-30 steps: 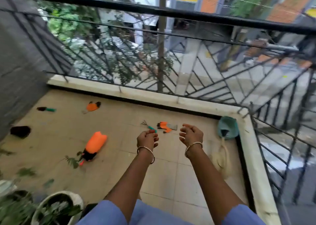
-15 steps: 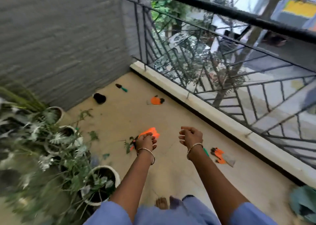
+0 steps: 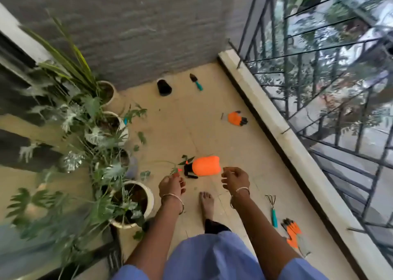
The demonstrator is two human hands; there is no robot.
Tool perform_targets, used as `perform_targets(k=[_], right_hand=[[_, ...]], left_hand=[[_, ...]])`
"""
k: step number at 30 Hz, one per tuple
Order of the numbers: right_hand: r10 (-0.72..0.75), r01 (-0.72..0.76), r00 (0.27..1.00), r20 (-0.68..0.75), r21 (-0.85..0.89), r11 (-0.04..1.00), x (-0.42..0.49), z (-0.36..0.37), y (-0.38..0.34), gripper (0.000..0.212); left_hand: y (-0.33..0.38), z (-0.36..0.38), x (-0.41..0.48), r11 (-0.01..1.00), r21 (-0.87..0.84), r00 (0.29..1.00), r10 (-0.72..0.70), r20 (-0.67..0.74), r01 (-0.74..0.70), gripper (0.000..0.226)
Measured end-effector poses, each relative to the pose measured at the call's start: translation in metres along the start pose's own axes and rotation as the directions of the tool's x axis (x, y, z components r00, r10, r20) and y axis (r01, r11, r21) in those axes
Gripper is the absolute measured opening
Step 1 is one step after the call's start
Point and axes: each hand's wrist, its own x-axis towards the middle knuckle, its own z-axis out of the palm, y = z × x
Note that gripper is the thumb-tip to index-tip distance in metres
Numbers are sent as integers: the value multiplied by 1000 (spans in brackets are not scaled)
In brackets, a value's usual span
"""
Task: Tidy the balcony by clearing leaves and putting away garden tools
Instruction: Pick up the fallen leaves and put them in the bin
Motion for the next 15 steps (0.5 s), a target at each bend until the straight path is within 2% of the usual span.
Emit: perform_targets(k=[3, 6, 9, 12, 15], right_hand=[[14, -6, 998, 58, -137, 991, 47, 18, -5, 14], [18, 22, 990, 138, -282, 959, 105, 41, 12, 14], [46, 38, 980, 194, -408, 912, 184, 71, 67, 12], [74, 75, 970, 233, -569, 819, 212, 102, 70, 19], [119, 131, 948, 295, -702, 700, 244, 134, 87, 16]], left_hand=[[-1, 18, 31, 999, -10, 998, -37, -55, 36, 25], [-6, 33, 58, 997, 9, 993, -74, -96, 75, 19], [-24, 46, 96, 993, 0, 980, -117, -164, 118, 13], [-46, 59, 141, 990, 42, 972, -121, -200, 132, 18], [-61, 75, 185, 990, 59, 969, -113, -219, 129, 22]])
